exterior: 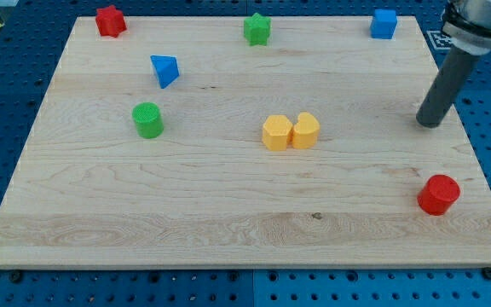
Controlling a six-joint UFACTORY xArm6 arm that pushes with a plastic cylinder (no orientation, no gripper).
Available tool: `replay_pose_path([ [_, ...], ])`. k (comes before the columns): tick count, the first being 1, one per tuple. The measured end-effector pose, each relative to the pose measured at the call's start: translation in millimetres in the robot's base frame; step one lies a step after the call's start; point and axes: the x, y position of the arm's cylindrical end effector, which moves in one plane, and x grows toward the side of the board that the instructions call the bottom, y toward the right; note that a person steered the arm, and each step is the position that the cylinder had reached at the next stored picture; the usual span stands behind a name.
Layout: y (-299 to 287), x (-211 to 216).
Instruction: Place the red circle parallel to the red star
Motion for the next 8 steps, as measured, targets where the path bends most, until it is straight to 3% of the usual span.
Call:
replay_pose_path([
  [2, 34.9, 37.7],
  [5, 33.7, 127.0],
  [8, -7.1, 109.6],
])
